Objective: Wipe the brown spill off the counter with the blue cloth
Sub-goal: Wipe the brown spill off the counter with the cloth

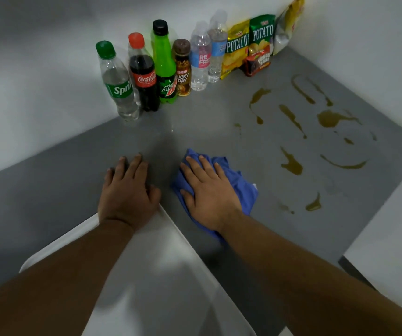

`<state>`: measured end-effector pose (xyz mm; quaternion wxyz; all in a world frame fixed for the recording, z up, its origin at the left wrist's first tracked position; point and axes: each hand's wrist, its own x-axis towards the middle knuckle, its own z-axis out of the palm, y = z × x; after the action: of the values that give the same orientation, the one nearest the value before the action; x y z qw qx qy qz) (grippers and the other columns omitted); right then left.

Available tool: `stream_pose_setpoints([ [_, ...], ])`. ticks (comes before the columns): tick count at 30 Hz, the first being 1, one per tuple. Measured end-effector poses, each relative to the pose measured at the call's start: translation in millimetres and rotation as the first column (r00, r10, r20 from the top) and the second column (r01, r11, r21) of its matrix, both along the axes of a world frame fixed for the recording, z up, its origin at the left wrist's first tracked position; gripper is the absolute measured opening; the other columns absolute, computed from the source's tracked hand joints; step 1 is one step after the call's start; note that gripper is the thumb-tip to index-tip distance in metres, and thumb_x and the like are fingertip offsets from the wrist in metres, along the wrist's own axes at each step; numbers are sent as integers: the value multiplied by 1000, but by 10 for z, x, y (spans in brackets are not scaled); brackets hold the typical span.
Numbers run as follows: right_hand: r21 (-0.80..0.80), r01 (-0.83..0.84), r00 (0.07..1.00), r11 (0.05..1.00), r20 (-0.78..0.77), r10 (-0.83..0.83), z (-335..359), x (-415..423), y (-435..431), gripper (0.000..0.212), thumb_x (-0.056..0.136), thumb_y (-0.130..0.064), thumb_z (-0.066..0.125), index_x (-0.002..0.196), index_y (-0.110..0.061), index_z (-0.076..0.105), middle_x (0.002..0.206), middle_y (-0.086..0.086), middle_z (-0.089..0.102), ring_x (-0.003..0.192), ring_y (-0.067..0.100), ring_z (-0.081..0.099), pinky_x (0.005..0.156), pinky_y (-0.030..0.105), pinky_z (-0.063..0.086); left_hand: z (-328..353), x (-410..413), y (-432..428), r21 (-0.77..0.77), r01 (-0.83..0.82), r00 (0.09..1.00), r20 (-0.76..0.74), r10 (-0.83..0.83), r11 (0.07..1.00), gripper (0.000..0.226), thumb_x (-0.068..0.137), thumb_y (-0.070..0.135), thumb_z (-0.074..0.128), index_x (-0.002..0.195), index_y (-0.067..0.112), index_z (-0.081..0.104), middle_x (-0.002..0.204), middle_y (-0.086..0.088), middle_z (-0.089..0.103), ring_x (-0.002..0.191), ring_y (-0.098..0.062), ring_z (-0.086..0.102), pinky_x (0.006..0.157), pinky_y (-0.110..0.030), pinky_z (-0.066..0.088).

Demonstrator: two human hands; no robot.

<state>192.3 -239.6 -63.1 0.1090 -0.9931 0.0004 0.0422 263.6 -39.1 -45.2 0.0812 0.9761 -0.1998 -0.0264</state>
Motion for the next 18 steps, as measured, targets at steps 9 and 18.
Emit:
stream_pose_setpoints([
  [9, 0, 47, 997, 999, -56, -47, 11, -1407, -251, 65, 107, -58, 15, 165, -30, 11, 173, -9, 4, 160, 13, -6, 127, 43, -1, 83, -40, -20, -10, 5, 1000, -28, -6, 1000, 77, 85, 42, 28, 150, 8, 48, 163, -12, 42, 151, -44, 33, 122, -61, 27],
  [18, -23, 150, 984, 988, -92, -151, 69, -1078, -241, 67, 106, -55, 15, 166, -25, 11, 174, -5, 3, 160, 20, -6, 130, 48, 2, 80, -102, -20, 34, 45, 999, -12, -45, 998, 74, 88, 39, 27, 151, 4, 44, 163, -17, 39, 149, -46, 33, 120, -63, 28],
])
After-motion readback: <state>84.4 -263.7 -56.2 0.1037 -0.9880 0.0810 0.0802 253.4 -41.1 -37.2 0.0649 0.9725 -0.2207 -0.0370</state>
